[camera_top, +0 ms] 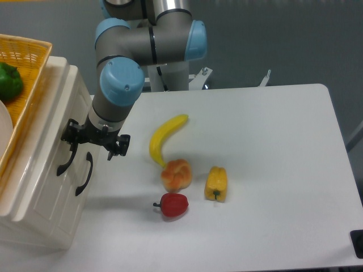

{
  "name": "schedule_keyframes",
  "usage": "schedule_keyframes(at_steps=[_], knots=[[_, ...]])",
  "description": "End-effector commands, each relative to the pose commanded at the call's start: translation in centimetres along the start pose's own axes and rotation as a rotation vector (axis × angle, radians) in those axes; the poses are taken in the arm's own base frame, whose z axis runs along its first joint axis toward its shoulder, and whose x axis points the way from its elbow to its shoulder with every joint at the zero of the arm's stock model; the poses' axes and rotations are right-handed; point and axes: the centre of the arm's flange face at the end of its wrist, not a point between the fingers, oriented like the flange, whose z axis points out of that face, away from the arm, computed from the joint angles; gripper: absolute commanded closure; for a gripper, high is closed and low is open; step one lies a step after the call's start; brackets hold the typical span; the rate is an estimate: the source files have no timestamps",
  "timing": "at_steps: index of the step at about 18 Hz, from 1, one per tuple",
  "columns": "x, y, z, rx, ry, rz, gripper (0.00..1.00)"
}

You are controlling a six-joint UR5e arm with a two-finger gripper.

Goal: Slide open the top white drawer

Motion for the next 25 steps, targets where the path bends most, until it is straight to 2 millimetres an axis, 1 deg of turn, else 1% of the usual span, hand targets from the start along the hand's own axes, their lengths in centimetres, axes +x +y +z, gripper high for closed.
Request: schedule_keyframes(at_steps=[9,14,17,21,25], knots=[[-0.1,0.0,0.1,-0.003,-0.006,-0.001,0.0],[-0.4,-0.1,-0.1,-0.005,-0.044,0.004,0.0],[-0.5,-0.3,-0.4,0.0,-0.053,0.008,0.0],[-0.8,-0.7,-1.2,0.014,-0.059,0.006,0.0],[-1.6,-0.8,-1.7,0.024,-0.063,0.002,0.0]])
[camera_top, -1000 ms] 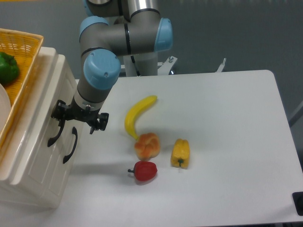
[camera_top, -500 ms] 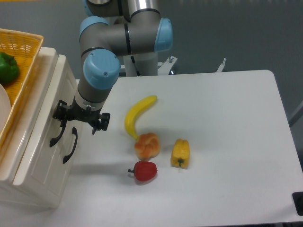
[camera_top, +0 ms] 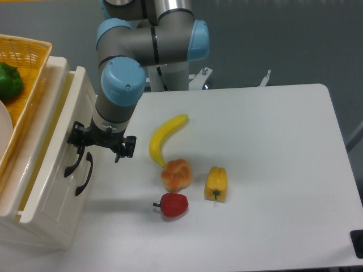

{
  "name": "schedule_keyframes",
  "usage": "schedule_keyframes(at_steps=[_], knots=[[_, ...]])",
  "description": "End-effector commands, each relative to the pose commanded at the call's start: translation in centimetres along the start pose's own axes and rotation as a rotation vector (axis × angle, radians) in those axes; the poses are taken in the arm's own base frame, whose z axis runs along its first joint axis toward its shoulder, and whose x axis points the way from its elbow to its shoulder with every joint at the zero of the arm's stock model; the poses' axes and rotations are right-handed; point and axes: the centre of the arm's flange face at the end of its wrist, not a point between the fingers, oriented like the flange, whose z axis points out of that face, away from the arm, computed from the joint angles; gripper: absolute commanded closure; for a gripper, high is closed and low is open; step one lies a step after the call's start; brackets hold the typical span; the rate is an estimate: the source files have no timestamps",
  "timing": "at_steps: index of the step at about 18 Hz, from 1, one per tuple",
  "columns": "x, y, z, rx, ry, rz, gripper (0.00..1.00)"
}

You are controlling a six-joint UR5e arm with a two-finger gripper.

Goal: Slide open the top white drawer
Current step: 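Pull the upper drawer outward by its handle, away from the cabinet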

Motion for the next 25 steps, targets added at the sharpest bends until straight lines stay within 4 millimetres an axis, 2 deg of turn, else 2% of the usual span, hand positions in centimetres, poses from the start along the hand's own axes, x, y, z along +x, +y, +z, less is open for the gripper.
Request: schedule_keyframes(at_steps=[25], knots=[[-0.35,0.13,0.47,-0.029,-0.051,0.019,0.0]])
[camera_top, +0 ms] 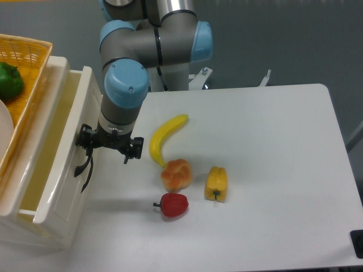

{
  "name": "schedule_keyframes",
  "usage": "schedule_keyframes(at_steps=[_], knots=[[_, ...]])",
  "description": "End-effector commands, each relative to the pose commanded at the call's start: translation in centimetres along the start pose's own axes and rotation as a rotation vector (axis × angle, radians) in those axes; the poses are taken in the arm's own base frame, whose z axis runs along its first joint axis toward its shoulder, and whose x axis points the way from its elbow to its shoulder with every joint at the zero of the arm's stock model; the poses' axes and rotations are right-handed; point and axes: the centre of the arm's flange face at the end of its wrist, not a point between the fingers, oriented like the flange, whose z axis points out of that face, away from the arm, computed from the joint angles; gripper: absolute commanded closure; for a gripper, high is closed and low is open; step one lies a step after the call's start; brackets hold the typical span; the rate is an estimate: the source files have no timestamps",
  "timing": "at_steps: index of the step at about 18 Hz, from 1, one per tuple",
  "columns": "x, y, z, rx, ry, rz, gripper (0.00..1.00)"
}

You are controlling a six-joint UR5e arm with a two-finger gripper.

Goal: Slide open the top white drawer
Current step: 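Pull the upper drawer outward by its handle, away from the cabinet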

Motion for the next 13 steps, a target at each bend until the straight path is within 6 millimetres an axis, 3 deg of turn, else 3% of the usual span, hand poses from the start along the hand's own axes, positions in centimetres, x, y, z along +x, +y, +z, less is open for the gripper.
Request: schedule_keyframes(at_steps=[13], knots=[[-0.9,-0.1,-1.1,0.0,-0.073,0.027,0.0]])
